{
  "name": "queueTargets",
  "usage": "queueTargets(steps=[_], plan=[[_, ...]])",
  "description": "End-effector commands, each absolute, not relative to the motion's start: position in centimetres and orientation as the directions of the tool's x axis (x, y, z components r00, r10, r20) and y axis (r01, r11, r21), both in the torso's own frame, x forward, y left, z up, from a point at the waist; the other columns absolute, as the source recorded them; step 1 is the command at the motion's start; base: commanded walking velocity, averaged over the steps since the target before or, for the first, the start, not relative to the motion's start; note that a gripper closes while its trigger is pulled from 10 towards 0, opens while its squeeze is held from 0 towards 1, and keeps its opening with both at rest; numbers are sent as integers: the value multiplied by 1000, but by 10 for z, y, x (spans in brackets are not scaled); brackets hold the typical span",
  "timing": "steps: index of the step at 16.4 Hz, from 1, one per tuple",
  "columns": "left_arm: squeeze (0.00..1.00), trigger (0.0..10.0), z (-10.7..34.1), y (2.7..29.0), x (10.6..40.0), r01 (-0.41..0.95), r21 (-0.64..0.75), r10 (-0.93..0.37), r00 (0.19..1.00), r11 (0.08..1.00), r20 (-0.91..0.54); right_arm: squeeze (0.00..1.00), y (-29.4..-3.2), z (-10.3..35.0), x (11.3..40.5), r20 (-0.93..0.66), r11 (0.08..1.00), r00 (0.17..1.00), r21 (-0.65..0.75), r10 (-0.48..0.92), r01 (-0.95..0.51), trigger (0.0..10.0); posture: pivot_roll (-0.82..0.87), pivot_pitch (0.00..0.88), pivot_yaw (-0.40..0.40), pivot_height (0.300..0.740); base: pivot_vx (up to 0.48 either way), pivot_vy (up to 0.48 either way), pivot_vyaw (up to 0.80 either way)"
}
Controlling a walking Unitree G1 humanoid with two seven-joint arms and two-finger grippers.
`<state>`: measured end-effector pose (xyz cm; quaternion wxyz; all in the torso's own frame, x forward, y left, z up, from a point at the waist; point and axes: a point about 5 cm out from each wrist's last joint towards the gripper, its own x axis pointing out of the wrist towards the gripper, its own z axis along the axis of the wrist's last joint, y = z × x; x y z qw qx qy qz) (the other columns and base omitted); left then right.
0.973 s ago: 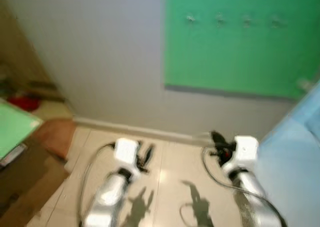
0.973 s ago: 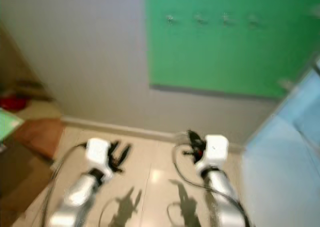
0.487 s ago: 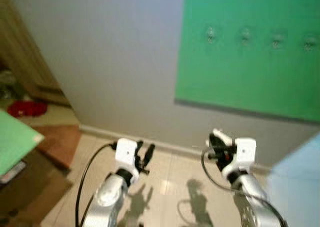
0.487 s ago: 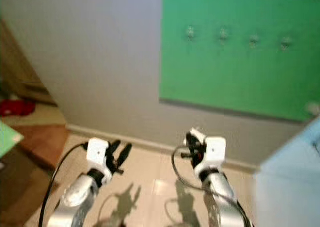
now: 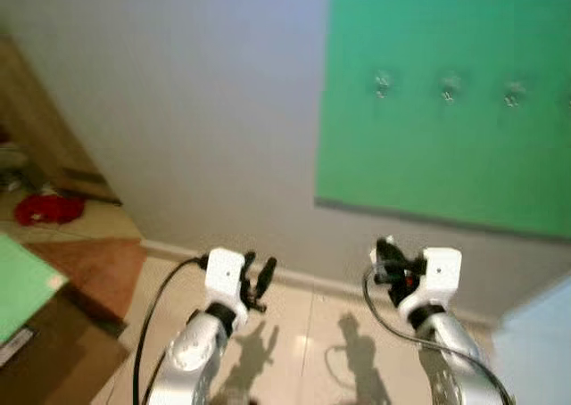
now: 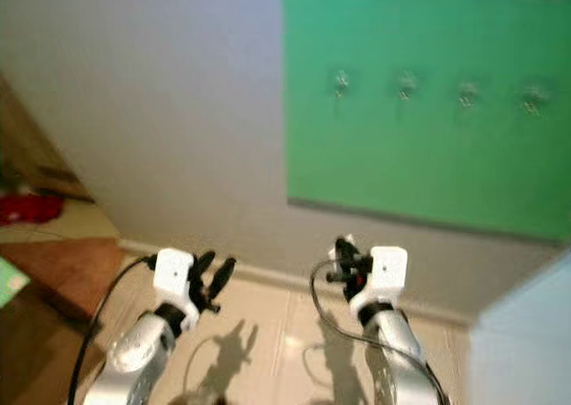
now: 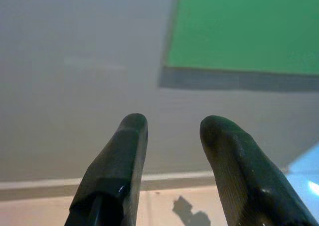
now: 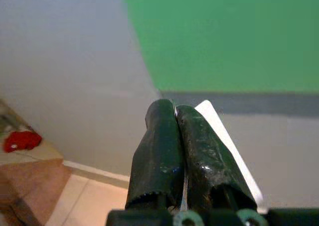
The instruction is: Hang keys on a hook
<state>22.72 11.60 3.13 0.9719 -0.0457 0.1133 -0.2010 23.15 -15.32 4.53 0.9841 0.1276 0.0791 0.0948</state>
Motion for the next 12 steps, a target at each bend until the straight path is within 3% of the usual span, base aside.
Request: queueTargets(steps=[1, 12], plan=[[0, 10000, 30, 123, 227, 365, -128, -385, 897, 922, -217, 0, -146, 48, 232, -120, 939, 967, 292, 226, -183, 10000, 33, 113, 10, 740, 401, 0, 0], [0, 10000, 30, 122, 228, 365, -129, -385, 896, 922, -221, 0, -143, 52, 233, -104, 932, 963, 297, 247, -207, 10000, 32, 112, 6, 740, 402, 0, 0]])
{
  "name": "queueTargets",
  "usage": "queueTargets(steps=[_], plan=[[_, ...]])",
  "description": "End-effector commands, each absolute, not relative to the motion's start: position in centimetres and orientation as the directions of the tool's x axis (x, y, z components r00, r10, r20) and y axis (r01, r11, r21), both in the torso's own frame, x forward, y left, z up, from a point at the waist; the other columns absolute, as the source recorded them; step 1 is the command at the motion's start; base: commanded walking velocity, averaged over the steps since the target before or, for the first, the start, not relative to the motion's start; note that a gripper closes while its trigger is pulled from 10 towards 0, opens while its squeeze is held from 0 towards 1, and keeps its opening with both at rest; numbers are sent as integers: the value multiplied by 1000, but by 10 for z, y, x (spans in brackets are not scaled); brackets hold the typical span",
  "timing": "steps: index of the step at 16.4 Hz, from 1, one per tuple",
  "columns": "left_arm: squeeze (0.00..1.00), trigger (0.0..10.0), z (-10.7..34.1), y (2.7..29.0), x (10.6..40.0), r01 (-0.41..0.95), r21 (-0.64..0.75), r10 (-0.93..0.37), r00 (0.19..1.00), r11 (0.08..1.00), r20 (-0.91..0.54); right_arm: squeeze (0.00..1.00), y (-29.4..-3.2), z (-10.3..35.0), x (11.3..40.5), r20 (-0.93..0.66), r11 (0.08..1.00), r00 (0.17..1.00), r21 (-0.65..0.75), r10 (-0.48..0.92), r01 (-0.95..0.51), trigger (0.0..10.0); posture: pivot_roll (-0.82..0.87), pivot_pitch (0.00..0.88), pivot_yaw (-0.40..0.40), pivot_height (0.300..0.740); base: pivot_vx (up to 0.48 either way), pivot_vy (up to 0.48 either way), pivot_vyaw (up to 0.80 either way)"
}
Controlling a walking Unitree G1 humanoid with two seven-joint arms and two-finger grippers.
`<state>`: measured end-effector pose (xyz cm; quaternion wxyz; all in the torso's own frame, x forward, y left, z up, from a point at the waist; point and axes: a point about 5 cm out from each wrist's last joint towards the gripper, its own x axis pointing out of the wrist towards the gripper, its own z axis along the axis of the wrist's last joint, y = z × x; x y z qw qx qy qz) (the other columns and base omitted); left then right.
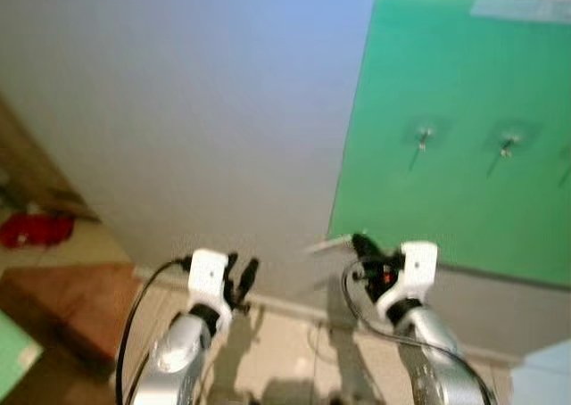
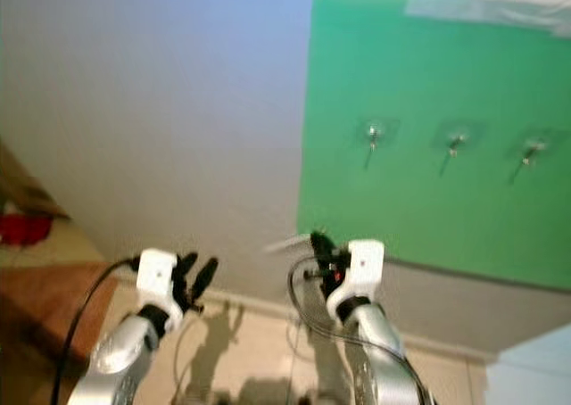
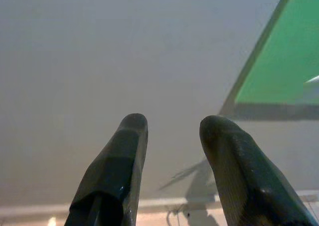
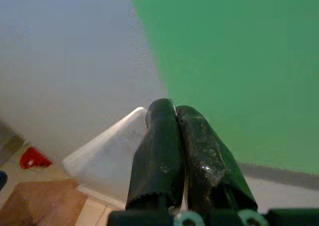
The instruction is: Hang keys on a hook
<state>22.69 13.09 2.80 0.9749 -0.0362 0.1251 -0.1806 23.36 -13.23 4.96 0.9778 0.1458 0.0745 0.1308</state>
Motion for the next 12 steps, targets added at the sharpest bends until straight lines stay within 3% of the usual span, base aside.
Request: queueTargets(steps=[1, 4, 12], plan=[[0, 10000, 30, 122, 228, 364, -132, -386, 896, 922, -220, 0, -143, 52, 233, -103, 931, 963, 298, 250, -210, 10000, 32, 113, 7, 740, 401, 0, 0], [0, 10000, 30, 122, 227, 368, -134, -389, 896, 920, -215, 0, -139, 56, 233, -91, 924, 958, 304, 271, -232, 10000, 31, 114, 8, 740, 0, 0, 0], [0, 10000, 30, 120, 228, 385, -138, -407, 888, 913, -214, 0, -124, 80, 236, 5, 855, 914, 352, 406, -381, 10000, 25, 107, 6, 740, 0, -466, 0]])
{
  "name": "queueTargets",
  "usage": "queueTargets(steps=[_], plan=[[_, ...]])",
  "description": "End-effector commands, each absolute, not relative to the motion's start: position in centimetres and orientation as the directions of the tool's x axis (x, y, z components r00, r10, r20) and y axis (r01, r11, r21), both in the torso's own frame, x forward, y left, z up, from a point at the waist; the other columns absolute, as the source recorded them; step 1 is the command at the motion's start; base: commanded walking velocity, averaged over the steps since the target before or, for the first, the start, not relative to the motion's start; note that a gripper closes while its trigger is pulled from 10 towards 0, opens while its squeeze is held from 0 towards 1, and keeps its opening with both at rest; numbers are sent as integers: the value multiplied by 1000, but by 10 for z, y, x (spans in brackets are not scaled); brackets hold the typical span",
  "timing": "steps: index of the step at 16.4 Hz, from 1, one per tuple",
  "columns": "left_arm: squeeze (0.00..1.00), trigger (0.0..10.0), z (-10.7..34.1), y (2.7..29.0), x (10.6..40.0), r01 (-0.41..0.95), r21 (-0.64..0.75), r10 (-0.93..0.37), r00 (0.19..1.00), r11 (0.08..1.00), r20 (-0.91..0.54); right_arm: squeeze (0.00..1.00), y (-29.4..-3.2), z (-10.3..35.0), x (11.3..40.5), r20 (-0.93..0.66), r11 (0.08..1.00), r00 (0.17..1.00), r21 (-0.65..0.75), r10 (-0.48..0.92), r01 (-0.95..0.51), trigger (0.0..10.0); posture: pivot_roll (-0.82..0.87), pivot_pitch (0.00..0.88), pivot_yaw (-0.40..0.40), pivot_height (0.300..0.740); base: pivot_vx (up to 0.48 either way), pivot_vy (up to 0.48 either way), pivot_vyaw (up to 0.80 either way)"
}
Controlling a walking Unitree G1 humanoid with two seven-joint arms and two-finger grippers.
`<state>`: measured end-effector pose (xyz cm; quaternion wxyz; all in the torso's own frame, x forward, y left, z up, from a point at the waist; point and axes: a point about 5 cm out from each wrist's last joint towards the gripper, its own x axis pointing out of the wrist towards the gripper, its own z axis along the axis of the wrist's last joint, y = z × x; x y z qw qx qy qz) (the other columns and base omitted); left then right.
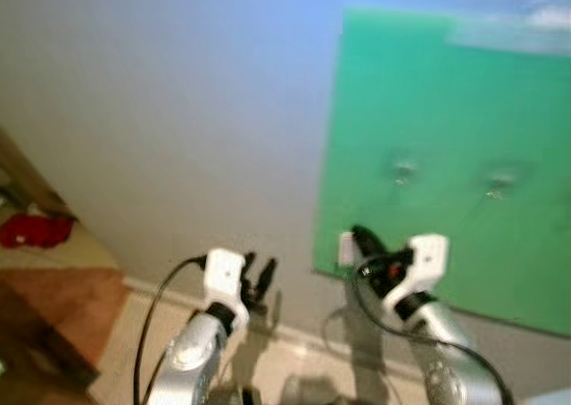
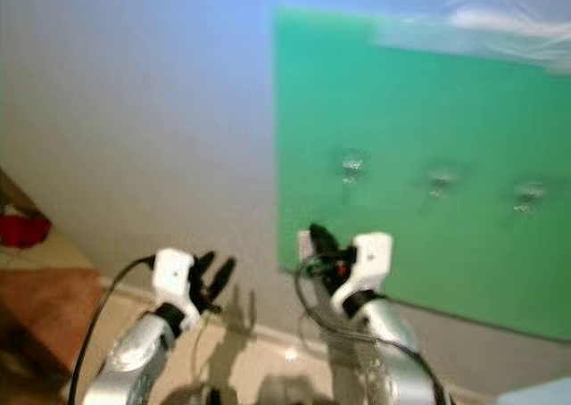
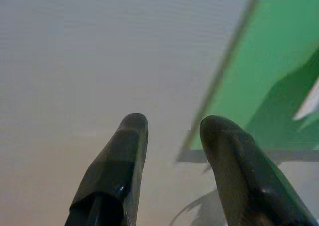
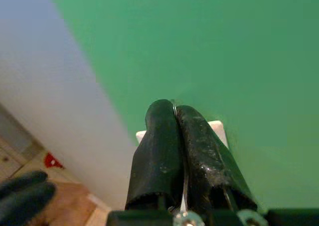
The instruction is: Hang keys on a hook
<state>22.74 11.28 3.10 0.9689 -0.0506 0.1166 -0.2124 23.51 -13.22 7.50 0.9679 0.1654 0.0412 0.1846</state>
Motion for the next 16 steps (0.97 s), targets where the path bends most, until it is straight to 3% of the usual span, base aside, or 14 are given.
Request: queueTargets(steps=[1, 3, 9, 16], plan=[[0, 10000, 30, 120, 228, 383, -138, -405, 889, 914, -214, 0, -122, 85, 237, 21, 844, 905, 351, 425, -405, 10000, 22, 105, 4, 740, 0, -465, 0], [0, 10000, 29, 120, 229, 372, -129, -392, 894, 919, -216, 0, -119, 92, 237, 44, 820, 882, 350, 469, -453, 10000, 23, 103, 3, 740, 0, -377, 0], [0, 10000, 29, 125, 232, 328, -115, -346, 912, 937, -219, 0, -106, 124, 237, 160, 702, 789, 377, 594, -605, 10000, 27, 110, 8, 740, 0, 0, 0], [0, 10000, 30, 127, 234, 311, -101, -326, 921, 945, -213, 0, -105, 168, 259, 276, 727, 835, 412, 475, -550, 10000, 20, 116, 12, 740, 0, 0, 0]])
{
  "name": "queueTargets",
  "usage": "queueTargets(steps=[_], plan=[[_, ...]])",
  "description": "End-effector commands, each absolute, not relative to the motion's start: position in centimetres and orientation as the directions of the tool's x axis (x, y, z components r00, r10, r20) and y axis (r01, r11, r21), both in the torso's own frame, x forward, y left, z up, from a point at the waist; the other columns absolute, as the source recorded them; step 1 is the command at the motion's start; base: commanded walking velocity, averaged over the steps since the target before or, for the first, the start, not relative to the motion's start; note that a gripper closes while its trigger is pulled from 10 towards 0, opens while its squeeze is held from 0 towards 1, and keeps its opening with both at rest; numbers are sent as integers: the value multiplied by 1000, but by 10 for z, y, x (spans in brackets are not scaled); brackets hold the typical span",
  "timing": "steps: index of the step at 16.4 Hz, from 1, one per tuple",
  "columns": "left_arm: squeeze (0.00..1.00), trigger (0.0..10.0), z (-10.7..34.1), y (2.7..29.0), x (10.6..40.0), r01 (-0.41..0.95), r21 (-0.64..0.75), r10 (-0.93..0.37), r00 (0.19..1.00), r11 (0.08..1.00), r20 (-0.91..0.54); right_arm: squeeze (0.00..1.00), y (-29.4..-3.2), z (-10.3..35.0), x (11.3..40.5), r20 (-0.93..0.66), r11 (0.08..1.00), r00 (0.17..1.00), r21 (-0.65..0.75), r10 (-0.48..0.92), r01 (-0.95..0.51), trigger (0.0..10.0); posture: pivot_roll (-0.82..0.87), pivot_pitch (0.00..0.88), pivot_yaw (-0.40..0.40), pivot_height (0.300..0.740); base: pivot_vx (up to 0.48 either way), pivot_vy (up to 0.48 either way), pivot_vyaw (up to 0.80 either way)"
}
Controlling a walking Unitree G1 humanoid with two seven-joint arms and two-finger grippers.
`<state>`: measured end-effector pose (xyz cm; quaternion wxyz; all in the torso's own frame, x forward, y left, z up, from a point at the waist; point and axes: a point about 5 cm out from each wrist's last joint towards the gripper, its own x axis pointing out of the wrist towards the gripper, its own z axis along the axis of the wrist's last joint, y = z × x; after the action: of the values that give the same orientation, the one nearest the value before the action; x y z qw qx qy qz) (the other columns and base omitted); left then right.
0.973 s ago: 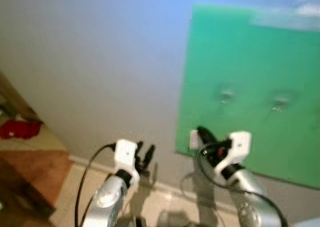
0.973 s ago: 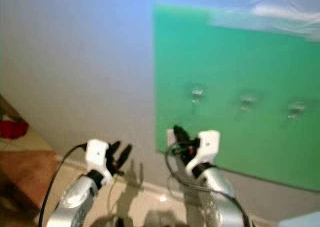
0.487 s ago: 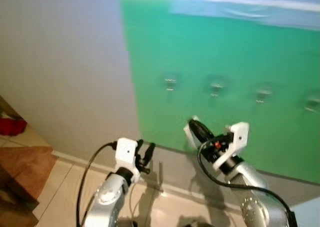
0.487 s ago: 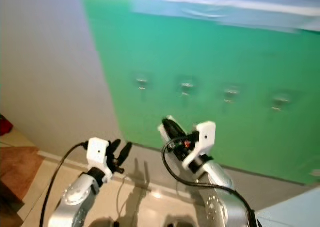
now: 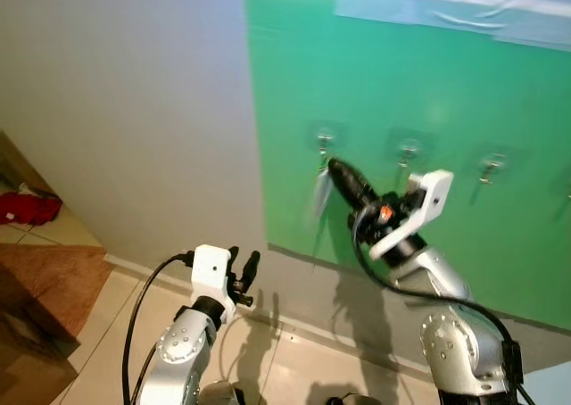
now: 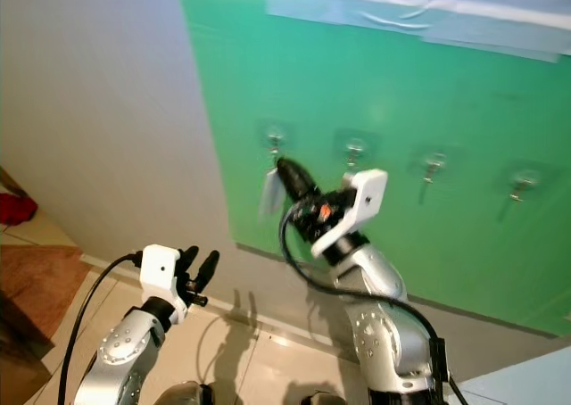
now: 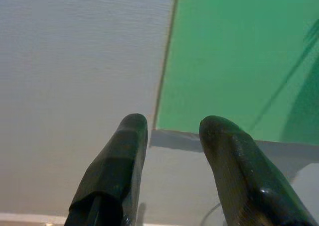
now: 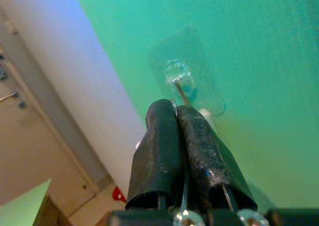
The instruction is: Hang keys on a hook
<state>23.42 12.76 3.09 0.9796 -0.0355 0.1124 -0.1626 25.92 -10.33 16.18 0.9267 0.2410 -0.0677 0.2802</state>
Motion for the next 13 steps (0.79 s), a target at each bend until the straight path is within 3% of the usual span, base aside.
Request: queueTargets(steps=[1, 13], plan=[[0, 10000, 30, 126, 234, 314, -101, -328, 920, 944, -212, 0, -103, 170, 258, 282, 716, 826, 411, 489, -564, 10000, 20, 117, 14, 740, 0, 0, 0], [0, 10000, 31, 127, 233, 313, -106, -329, 922, 944, -205, 0, -91, 168, 250, 270, 650, 768, 414, 581, -637, 10000, 32, 117, 4, 740, 0, 0, 0]])
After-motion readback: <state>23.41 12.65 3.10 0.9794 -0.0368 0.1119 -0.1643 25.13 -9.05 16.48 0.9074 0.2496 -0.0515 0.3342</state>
